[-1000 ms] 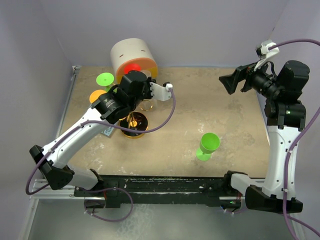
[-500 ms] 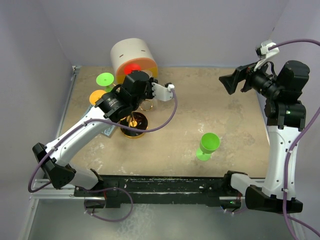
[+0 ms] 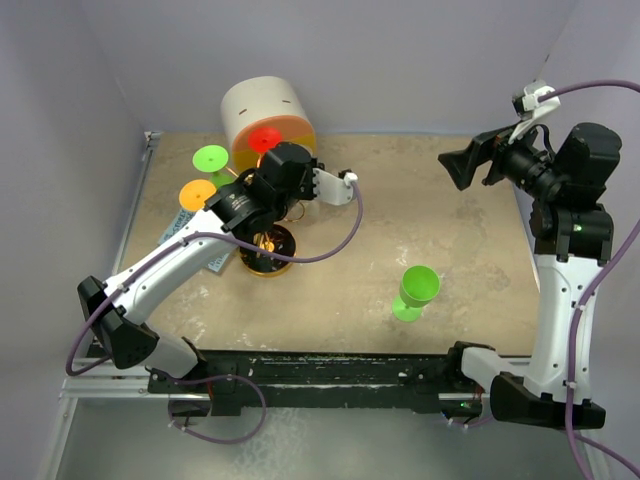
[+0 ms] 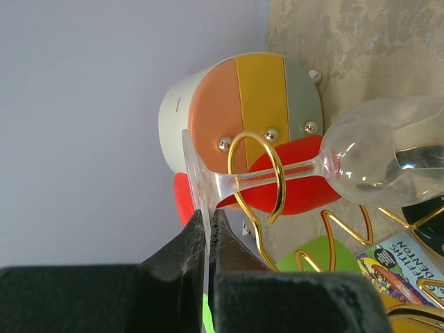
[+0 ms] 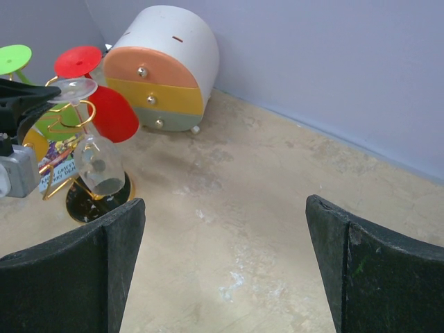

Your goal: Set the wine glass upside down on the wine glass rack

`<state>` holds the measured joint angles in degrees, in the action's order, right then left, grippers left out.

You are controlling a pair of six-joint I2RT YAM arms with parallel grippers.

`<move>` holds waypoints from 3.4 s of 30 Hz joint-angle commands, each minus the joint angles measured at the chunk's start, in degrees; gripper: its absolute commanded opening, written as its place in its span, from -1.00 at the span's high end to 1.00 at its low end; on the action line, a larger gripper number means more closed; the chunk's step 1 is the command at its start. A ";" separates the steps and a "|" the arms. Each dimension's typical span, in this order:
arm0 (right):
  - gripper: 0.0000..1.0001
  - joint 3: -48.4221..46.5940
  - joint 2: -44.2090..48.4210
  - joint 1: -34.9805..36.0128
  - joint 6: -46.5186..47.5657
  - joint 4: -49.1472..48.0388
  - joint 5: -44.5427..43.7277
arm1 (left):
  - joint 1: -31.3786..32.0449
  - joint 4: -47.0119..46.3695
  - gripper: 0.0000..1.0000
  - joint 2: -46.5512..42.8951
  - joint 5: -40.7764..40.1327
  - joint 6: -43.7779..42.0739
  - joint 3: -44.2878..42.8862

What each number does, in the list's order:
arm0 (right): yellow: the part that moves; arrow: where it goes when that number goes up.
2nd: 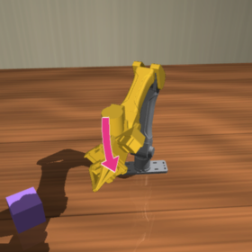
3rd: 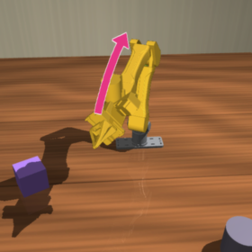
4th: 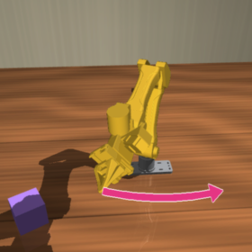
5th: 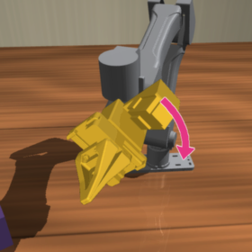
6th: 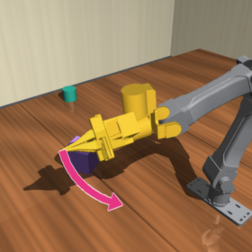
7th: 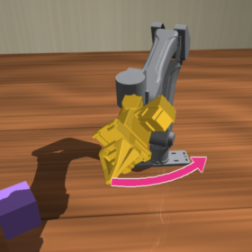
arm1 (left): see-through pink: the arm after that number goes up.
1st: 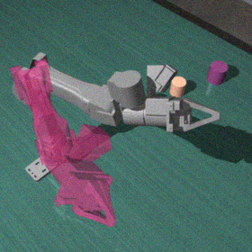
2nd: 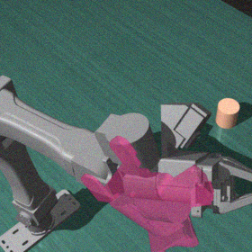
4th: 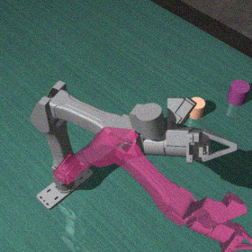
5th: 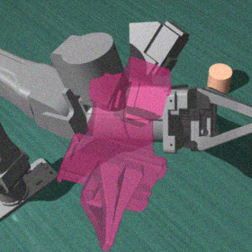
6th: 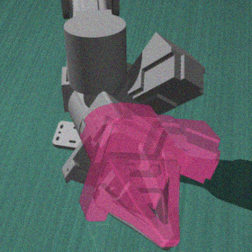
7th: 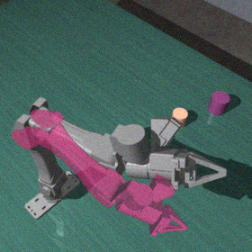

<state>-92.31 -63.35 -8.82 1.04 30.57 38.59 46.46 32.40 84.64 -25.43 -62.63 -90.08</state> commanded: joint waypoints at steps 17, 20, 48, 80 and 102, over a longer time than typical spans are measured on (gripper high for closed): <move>-1.00 0.21 1.59 -0.41 0.38 -1.96 1.07 | 0.87 -1.59 1.00 -0.83 5.21 2.86 -0.77; -1.00 0.59 1.82 -0.41 0.44 -2.09 0.96 | 0.92 -1.47 1.00 -1.22 6.09 3.36 -0.28; -1.00 0.71 1.72 -0.41 0.64 -2.17 1.14 | 0.94 -0.57 0.72 -1.89 8.38 6.55 0.48; -1.00 0.04 0.64 -0.41 0.30 -1.83 0.70 | 0.99 1.60 0.32 -4.22 12.19 10.43 -0.53; -1.00 0.88 1.13 -0.36 0.76 -2.09 0.33 | 0.94 2.92 -0.02 -4.05 14.16 11.04 -0.53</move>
<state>-91.57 -62.63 -9.02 1.26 30.50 38.54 47.03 33.78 82.02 -13.63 -53.49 -89.38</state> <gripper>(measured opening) 0.998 0.499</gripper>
